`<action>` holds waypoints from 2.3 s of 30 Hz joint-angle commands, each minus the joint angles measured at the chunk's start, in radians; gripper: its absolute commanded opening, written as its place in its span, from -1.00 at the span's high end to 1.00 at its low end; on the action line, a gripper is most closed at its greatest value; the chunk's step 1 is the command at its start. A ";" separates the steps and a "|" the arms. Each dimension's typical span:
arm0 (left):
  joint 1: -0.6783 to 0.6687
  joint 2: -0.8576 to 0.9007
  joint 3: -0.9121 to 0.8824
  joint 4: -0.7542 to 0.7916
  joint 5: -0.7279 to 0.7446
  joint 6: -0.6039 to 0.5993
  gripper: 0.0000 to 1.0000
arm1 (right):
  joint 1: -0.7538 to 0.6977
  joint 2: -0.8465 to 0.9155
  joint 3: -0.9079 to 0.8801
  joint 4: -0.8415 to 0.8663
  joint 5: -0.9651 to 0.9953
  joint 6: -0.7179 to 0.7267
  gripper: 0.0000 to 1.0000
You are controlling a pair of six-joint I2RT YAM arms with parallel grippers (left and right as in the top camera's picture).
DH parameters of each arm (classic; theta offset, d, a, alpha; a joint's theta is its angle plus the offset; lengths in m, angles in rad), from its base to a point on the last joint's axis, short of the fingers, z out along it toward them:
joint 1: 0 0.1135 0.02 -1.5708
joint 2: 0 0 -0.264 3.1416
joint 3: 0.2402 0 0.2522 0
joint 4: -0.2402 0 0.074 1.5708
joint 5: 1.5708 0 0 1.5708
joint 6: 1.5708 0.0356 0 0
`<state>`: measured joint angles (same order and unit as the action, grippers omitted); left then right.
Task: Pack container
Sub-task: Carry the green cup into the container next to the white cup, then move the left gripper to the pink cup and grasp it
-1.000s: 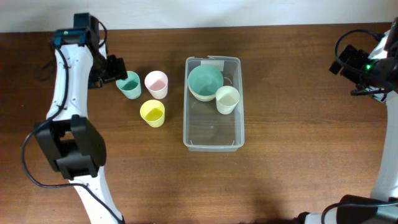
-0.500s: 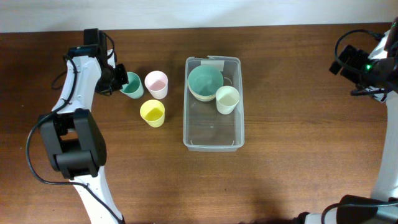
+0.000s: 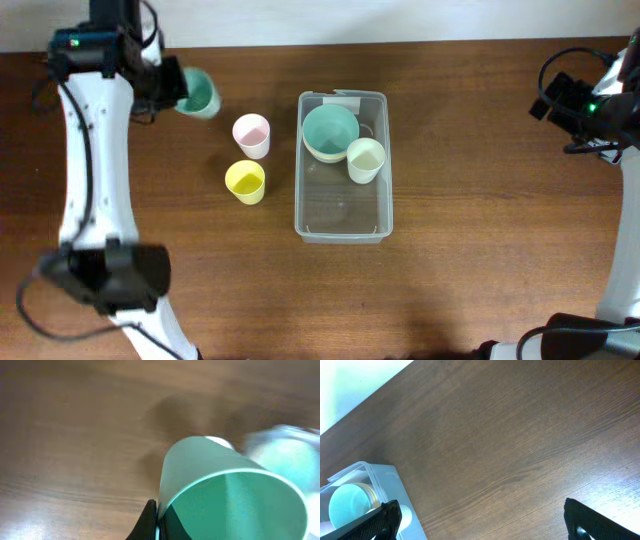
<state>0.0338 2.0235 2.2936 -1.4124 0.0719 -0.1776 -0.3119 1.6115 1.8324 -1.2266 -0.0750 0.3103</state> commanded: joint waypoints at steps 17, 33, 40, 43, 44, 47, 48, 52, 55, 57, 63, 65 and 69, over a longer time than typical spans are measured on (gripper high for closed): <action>-0.555 0.167 -0.172 0.059 -0.081 0.021 0.99 | -0.003 0.002 0.001 0.000 0.008 -0.003 -0.98; -0.500 0.274 -0.087 0.074 -0.108 0.006 -0.51 | -0.003 0.002 0.001 0.000 0.008 -0.003 -0.98; -0.488 0.230 0.258 -0.126 -0.102 0.006 -0.99 | -0.003 0.002 0.001 0.000 0.008 -0.003 -0.98; -0.432 0.224 0.360 -0.165 -0.145 0.006 -0.99 | -0.003 0.002 0.001 0.000 0.008 -0.003 -0.98; -0.411 0.224 0.360 -0.164 -0.161 0.006 -0.99 | -0.003 0.002 0.001 0.000 0.008 -0.003 -0.97; -0.307 0.252 0.357 -0.165 -0.165 0.006 -0.85 | -0.003 0.002 0.001 0.000 0.008 -0.003 -0.98; -0.277 0.264 0.357 -0.163 -0.155 0.006 -0.79 | -0.003 0.002 0.001 0.000 0.008 -0.003 -0.98; -0.189 0.340 0.357 -0.156 -0.084 0.007 -0.49 | -0.003 0.002 0.001 0.000 0.008 -0.003 -0.98; -0.141 0.452 0.357 -0.160 -0.018 0.008 -0.24 | -0.003 0.002 0.001 0.000 0.008 -0.003 -0.98; -0.135 0.492 0.357 -0.159 -0.003 0.018 -0.24 | -0.003 0.002 0.001 0.000 0.008 -0.003 -0.98; -0.134 0.645 0.357 -0.148 -0.004 0.018 0.21 | -0.003 0.002 0.001 0.000 0.008 -0.003 -0.98; -0.130 0.646 0.358 -0.130 -0.004 0.016 0.99 | -0.003 0.002 0.001 0.000 0.008 -0.003 -0.98; -0.123 0.624 0.361 -0.142 -0.006 0.014 0.99 | -0.003 0.002 0.001 0.000 0.008 -0.003 -0.98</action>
<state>-0.1020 2.6743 2.6453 -1.5463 0.0570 -0.1680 -0.3119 1.6115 1.8324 -1.2266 -0.0750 0.3099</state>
